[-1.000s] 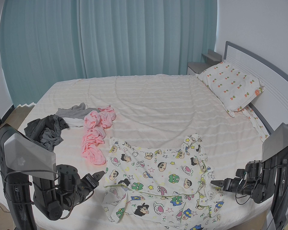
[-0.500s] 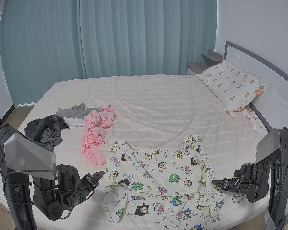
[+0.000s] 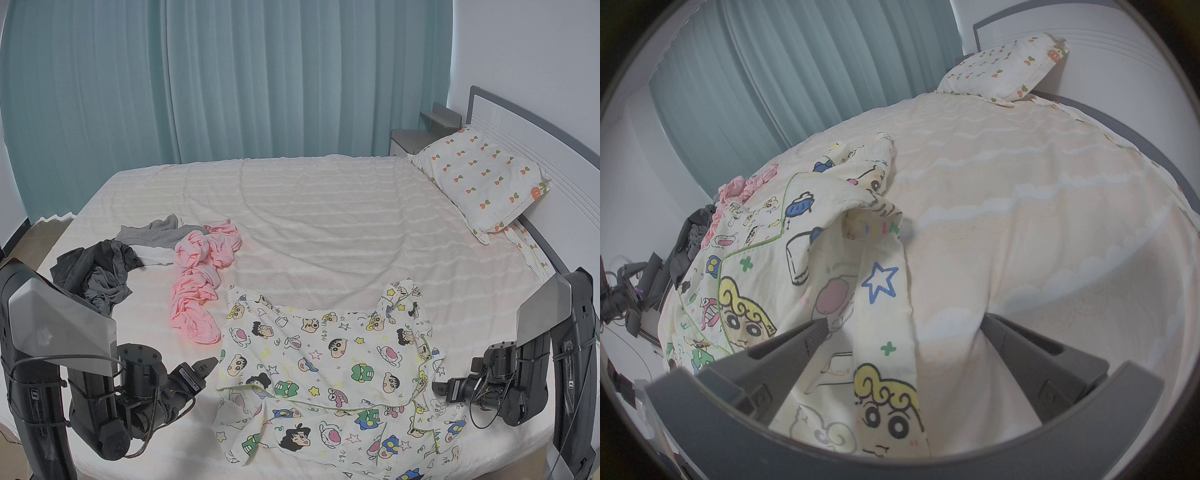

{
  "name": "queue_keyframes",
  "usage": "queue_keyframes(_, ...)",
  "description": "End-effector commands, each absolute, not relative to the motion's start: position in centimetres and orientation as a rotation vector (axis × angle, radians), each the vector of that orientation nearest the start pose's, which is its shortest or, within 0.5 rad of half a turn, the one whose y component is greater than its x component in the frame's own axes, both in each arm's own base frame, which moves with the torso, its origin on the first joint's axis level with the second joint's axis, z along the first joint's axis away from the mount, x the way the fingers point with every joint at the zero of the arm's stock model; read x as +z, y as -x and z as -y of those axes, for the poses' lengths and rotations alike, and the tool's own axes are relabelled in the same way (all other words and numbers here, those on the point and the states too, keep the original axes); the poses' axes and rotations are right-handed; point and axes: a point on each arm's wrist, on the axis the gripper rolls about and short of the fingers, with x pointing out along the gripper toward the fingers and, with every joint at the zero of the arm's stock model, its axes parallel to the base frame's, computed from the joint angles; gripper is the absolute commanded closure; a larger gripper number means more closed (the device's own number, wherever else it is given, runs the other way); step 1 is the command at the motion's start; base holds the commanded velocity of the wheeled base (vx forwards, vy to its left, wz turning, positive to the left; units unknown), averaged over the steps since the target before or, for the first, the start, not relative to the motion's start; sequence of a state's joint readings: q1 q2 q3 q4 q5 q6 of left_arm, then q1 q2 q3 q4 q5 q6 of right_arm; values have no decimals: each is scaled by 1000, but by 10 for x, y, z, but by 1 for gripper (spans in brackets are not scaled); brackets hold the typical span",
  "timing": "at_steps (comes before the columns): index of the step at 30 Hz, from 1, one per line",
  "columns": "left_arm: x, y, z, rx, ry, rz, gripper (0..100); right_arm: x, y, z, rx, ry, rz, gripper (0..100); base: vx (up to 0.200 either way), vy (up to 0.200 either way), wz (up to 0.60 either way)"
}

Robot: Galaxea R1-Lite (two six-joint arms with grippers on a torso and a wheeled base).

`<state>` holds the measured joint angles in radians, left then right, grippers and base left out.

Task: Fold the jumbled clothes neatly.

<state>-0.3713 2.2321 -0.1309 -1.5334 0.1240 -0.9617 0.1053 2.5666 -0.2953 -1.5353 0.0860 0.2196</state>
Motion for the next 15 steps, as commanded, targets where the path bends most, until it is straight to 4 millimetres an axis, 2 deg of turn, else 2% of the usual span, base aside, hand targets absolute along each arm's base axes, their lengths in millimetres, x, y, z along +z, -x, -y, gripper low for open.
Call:
queue_keyframes(1, -7, -231, 87, 44, 792, -618, 0, -86, -271, -37, 121, -188, -740, 0, 0, 0, 0)
queue_keyframes(7, -7, -231, 87, 45, 792, -617, 0, -77, -272, -40, 123, -180, -705, 0, 0, 0, 0)
queue_keyframes(15, -7, -231, 87, 45, 792, -617, 0, -74, -270, -47, 127, -144, -699, 0, 0, 0, 0)
